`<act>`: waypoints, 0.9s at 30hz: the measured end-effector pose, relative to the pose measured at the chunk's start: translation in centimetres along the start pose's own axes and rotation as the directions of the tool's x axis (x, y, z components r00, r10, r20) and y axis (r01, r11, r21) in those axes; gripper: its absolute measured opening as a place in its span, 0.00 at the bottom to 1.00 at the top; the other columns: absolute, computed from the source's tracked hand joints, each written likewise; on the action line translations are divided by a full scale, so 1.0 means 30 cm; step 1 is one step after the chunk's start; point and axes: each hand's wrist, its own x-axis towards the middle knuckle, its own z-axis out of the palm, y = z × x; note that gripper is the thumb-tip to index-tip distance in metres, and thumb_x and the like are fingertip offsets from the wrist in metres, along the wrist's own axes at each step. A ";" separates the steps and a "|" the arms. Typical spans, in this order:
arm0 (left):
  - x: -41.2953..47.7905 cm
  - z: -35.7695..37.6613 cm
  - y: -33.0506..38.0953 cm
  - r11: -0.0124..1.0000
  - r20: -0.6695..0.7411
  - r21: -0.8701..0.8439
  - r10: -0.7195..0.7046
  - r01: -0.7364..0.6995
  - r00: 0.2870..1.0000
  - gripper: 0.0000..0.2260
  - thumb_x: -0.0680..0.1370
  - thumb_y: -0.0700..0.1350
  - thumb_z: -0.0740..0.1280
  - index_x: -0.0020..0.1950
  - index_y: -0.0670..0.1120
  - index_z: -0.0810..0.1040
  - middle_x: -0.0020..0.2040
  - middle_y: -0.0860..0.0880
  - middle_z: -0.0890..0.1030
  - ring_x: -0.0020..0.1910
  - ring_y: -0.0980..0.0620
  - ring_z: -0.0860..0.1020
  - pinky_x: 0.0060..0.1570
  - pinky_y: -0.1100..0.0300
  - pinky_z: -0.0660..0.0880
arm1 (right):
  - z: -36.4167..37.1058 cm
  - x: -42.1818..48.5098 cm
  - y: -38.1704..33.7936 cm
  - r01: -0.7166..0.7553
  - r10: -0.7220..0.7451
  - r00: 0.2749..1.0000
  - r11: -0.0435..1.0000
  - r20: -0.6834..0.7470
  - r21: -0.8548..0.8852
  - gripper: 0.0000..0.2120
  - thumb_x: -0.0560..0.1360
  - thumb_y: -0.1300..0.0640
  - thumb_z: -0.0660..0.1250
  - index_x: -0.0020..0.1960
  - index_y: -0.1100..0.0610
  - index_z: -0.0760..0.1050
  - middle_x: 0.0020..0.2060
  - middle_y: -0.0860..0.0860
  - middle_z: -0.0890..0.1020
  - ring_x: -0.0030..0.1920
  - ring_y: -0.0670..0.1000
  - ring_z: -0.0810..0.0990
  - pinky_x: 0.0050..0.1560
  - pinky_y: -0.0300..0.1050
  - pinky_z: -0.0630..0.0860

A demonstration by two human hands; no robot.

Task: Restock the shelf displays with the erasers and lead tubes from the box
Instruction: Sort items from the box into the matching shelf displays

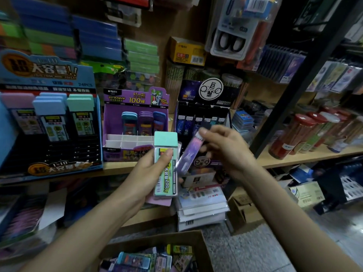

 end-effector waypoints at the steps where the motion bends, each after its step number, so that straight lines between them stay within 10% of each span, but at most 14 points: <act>1: 0.006 -0.006 0.002 1.000 -0.008 -0.003 0.014 -0.014 1.000 0.14 0.74 0.54 0.63 0.55 0.50 0.77 0.42 0.47 0.85 0.36 0.50 0.83 0.31 0.61 0.77 | -0.048 0.022 -0.020 0.057 -0.058 0.997 0.998 -0.048 -0.015 0.04 0.74 0.59 0.69 0.43 0.57 0.74 0.32 0.51 0.82 0.29 0.47 0.78 0.26 0.36 0.73; 5: 0.022 -0.021 0.018 0.999 -0.017 -0.022 0.050 -0.050 0.999 0.15 0.73 0.54 0.62 0.57 0.50 0.75 0.43 0.46 0.85 0.36 0.49 0.83 0.31 0.61 0.78 | -0.222 0.120 -0.087 0.200 -0.258 0.946 0.941 -0.196 -0.274 0.05 0.74 0.61 0.69 0.48 0.58 0.75 0.34 0.50 0.83 0.32 0.47 0.81 0.32 0.38 0.77; 12: 0.037 -0.030 0.017 0.997 -0.036 -0.021 0.076 -0.076 0.996 0.17 0.72 0.54 0.62 0.56 0.47 0.75 0.44 0.45 0.85 0.37 0.48 0.83 0.32 0.59 0.79 | -0.279 0.280 -0.078 0.226 -0.282 0.959 0.803 -0.017 -0.551 0.06 0.74 0.64 0.68 0.50 0.60 0.75 0.44 0.59 0.81 0.40 0.52 0.82 0.43 0.43 0.81; 27: 0.040 -0.047 0.007 0.996 -0.032 -0.005 0.084 -0.085 0.996 0.15 0.73 0.55 0.62 0.55 0.50 0.76 0.45 0.46 0.85 0.40 0.46 0.84 0.33 0.60 0.79 | -0.295 0.332 -0.076 0.305 -0.280 0.949 0.686 0.147 -0.660 0.06 0.74 0.64 0.69 0.48 0.56 0.77 0.41 0.53 0.83 0.39 0.46 0.82 0.42 0.39 0.78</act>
